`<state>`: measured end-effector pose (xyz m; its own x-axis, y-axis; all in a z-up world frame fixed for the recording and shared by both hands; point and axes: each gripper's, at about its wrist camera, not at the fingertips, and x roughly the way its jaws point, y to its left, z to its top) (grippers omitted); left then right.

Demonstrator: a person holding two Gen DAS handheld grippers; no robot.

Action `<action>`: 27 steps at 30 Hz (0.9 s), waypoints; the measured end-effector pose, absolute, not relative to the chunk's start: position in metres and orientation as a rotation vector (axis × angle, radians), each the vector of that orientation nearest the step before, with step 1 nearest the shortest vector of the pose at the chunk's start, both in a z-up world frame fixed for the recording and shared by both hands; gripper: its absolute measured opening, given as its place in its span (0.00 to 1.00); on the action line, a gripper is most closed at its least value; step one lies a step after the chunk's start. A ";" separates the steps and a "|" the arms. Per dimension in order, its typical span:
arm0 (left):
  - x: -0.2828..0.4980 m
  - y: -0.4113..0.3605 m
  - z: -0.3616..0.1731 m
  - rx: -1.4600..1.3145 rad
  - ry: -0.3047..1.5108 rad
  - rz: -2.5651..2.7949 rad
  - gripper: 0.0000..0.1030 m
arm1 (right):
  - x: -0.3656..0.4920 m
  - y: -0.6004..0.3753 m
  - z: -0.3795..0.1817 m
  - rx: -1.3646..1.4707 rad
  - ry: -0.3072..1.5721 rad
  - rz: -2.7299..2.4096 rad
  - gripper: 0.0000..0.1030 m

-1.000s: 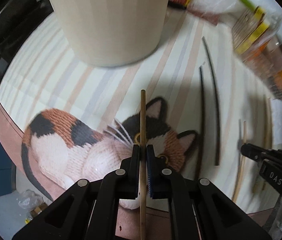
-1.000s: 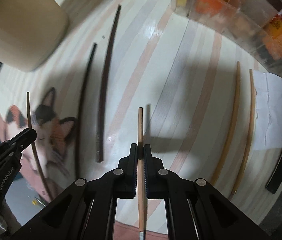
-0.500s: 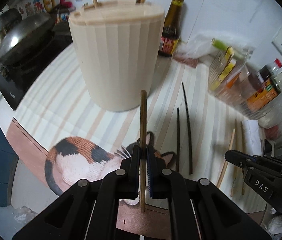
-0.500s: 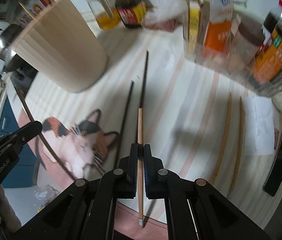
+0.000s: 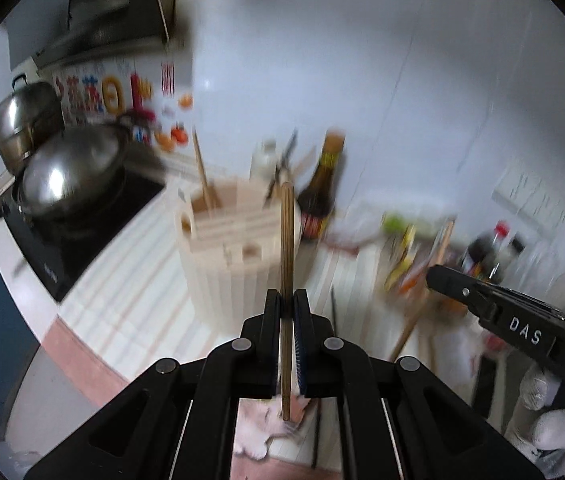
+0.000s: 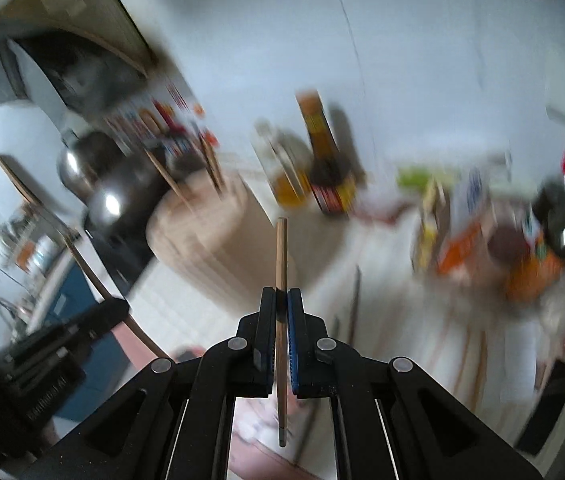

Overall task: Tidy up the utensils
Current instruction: 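Lift both light chopsticks and carry them toward the cream holder, then lower both light chopsticks into the cream holder's slots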

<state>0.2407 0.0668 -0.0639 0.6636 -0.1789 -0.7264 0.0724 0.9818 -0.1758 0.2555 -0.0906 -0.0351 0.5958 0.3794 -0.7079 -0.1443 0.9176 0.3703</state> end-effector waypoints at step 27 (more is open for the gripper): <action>0.417 0.153 -0.009 -0.203 0.758 0.030 0.04 | 0.453 0.007 0.041 0.280 0.709 0.326 0.05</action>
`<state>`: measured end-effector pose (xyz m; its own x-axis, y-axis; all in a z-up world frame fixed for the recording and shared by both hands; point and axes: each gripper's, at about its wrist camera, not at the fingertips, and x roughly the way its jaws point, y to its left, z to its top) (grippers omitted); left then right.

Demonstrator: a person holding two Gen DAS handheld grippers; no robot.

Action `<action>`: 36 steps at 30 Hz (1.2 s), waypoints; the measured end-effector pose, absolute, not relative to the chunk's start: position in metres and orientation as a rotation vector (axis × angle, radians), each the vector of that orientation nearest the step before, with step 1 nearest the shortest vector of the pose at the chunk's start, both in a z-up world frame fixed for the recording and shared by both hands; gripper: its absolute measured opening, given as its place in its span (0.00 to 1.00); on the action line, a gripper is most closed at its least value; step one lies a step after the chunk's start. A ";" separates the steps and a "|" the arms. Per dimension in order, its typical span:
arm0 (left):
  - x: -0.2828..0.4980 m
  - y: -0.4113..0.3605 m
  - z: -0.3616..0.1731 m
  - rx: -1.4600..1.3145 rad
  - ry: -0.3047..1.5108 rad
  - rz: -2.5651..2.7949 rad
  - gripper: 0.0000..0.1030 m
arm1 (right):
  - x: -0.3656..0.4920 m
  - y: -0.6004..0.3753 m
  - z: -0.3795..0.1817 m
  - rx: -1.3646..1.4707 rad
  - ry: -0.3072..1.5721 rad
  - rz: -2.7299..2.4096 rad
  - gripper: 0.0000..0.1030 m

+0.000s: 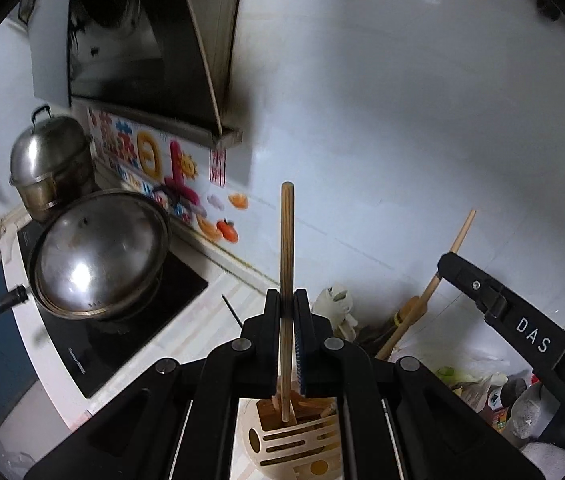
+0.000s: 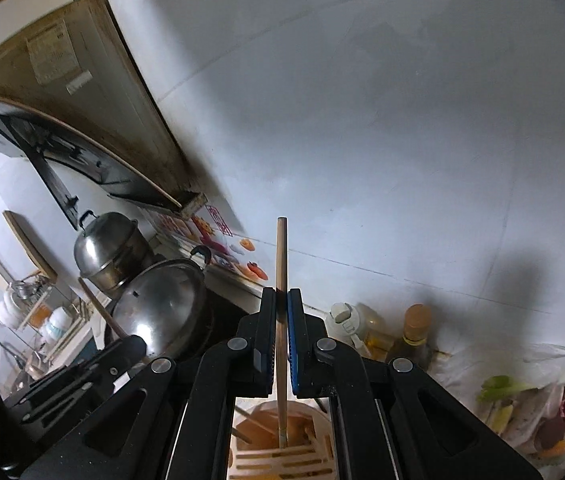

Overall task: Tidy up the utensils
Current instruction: 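Lower both light chopsticks into the cream holder's slots, then open both tools to release the light chopsticks into the holder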

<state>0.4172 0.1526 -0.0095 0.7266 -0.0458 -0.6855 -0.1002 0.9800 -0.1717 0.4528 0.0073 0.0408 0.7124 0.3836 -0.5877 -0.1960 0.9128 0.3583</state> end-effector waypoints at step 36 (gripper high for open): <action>0.356 0.149 -0.026 -0.212 0.844 0.047 0.88 | 0.387 -0.026 0.008 0.242 0.868 0.358 0.63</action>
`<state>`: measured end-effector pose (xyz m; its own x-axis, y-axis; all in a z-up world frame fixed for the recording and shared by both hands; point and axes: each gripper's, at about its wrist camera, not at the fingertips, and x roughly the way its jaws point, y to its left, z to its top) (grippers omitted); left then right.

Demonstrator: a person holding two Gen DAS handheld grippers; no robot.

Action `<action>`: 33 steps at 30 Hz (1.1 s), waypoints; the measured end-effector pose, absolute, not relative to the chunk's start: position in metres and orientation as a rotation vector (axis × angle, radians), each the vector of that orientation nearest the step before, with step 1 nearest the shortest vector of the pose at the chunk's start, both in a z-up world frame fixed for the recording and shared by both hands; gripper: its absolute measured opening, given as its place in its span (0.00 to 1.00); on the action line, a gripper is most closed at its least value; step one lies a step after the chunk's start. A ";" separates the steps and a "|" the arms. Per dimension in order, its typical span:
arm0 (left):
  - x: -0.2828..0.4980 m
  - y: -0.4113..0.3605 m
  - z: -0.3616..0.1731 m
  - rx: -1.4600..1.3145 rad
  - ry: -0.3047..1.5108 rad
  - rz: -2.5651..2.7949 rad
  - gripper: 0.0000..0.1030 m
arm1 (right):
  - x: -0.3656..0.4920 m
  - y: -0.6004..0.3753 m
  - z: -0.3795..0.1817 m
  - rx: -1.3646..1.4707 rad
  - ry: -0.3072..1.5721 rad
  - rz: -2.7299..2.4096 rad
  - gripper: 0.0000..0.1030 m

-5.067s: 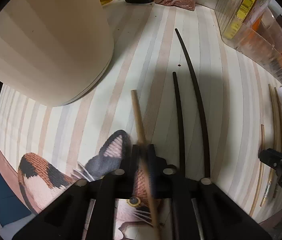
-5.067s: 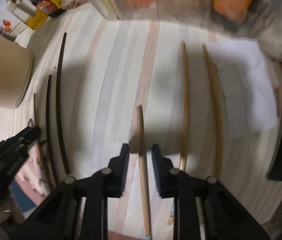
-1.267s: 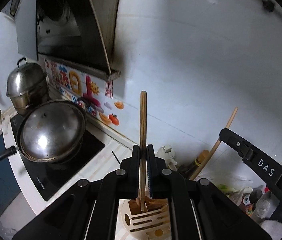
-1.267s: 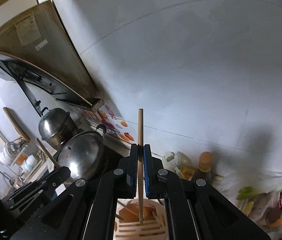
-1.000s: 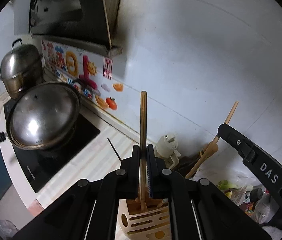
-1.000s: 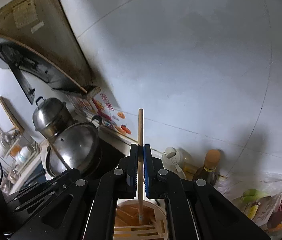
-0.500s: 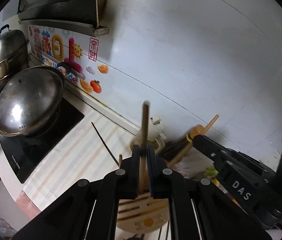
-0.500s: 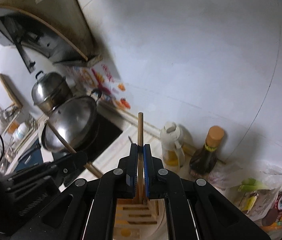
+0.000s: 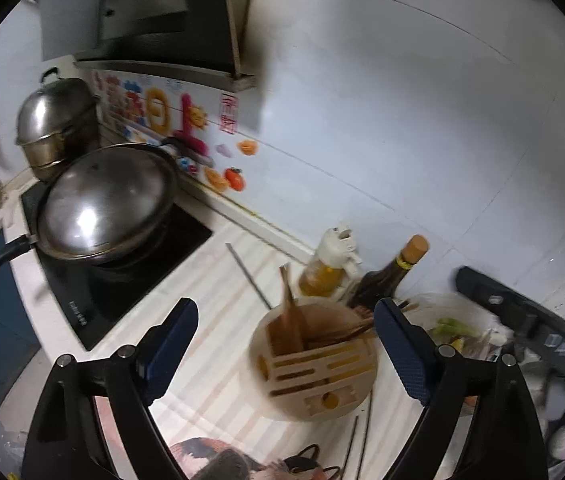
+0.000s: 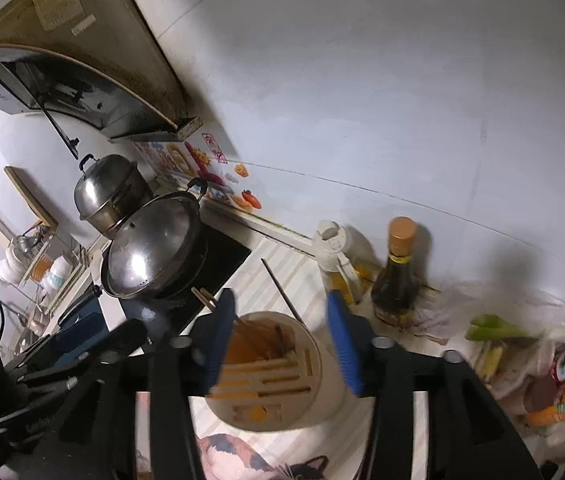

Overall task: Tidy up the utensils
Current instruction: 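Open both tools to release the light chopsticks into the holder, then lower the left tool onto a dark brown chopstick and close while the right tool grasps another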

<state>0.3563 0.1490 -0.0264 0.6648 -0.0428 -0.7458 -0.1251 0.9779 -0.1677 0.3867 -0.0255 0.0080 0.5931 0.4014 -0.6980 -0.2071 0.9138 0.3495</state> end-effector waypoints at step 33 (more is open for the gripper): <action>0.275 0.082 -0.292 0.090 1.270 0.281 0.98 | 0.332 -0.083 -0.316 0.182 1.431 0.116 0.15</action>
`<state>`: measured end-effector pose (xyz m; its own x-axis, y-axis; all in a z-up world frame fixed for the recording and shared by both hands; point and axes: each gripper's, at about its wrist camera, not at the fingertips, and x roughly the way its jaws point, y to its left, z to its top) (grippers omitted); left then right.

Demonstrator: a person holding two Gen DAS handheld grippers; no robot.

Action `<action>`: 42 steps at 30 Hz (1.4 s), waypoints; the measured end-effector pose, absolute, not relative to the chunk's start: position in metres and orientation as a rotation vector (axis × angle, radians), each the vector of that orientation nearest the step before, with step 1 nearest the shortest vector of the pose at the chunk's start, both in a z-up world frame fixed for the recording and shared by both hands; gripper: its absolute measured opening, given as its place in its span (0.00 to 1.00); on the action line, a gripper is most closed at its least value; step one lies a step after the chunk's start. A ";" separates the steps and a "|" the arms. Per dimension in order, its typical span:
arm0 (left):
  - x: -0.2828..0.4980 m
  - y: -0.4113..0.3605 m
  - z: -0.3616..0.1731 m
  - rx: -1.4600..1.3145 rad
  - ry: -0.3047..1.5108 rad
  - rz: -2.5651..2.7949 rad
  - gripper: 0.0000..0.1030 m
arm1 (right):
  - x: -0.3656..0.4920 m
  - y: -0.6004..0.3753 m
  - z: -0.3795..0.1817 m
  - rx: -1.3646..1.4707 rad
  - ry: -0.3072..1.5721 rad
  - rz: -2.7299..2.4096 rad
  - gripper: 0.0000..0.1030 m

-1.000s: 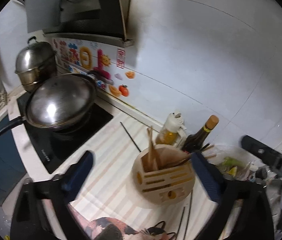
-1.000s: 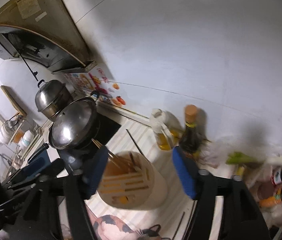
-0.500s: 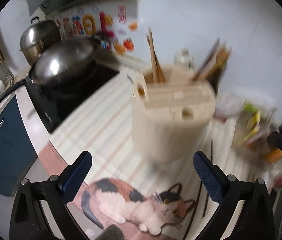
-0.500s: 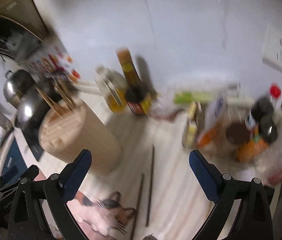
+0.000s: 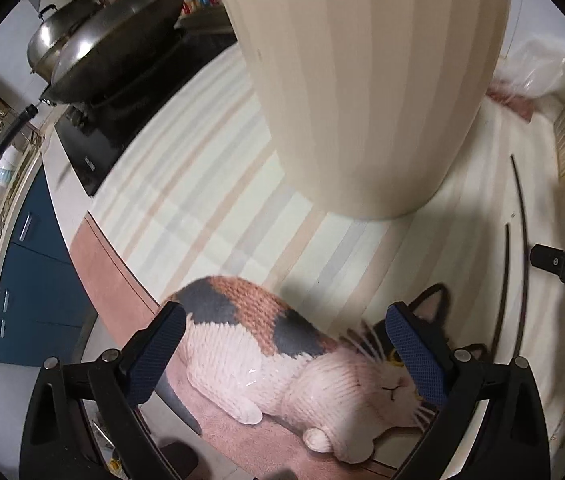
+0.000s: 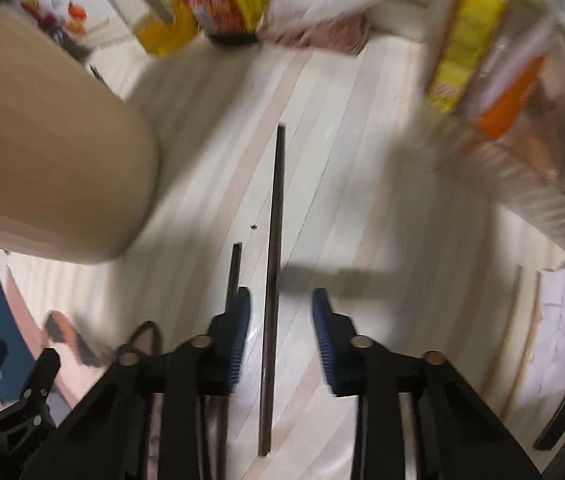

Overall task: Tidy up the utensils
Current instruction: 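Lower the left tool onto a dark brown chopstick and close while the right tool grasps another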

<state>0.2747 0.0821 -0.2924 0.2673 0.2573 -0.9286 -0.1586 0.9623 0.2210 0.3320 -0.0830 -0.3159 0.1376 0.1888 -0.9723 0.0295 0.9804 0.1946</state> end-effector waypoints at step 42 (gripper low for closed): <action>0.259 0.012 -0.344 0.016 1.472 -0.016 0.03 | 0.226 -0.156 -0.324 0.269 1.514 0.051 0.05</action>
<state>0.2591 0.0116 -0.3439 0.0982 -0.0011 -0.9952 0.0202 0.9998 0.0009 0.2256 -0.1560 -0.3243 0.0620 0.1995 -0.9779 0.1329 0.9694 0.2062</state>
